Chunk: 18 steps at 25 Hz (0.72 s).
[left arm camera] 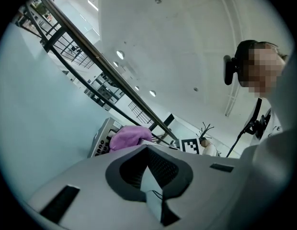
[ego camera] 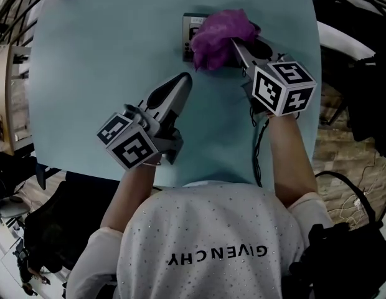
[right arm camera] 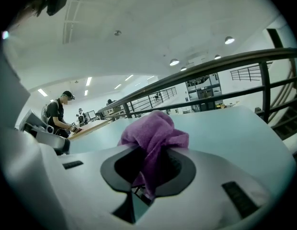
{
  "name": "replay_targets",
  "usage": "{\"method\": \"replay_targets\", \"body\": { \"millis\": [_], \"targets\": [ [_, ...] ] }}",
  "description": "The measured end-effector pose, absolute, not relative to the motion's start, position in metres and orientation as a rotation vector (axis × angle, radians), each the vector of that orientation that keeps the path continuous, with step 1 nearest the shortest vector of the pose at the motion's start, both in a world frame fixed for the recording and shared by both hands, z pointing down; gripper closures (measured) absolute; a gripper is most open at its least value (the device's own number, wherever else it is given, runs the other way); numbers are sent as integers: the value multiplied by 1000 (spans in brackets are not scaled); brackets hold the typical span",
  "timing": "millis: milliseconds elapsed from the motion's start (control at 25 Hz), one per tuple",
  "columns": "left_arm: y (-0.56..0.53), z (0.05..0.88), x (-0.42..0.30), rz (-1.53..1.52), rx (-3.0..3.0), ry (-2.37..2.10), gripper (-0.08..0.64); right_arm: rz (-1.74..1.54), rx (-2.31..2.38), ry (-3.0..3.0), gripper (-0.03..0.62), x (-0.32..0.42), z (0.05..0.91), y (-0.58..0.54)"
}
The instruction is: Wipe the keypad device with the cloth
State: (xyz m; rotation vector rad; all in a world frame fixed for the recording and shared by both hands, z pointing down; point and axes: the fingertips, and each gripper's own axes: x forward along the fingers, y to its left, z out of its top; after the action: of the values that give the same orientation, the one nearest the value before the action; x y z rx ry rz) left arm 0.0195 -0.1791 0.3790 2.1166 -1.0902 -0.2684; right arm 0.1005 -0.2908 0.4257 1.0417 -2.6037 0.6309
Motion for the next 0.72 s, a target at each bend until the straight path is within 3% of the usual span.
{"method": "replay_targets", "body": {
  "millis": [720],
  "targets": [
    [-125, 363, -15, -226, 2079, -1211, 560, 722, 1294, -2598, 535, 136, 429, -311]
  ]
}}
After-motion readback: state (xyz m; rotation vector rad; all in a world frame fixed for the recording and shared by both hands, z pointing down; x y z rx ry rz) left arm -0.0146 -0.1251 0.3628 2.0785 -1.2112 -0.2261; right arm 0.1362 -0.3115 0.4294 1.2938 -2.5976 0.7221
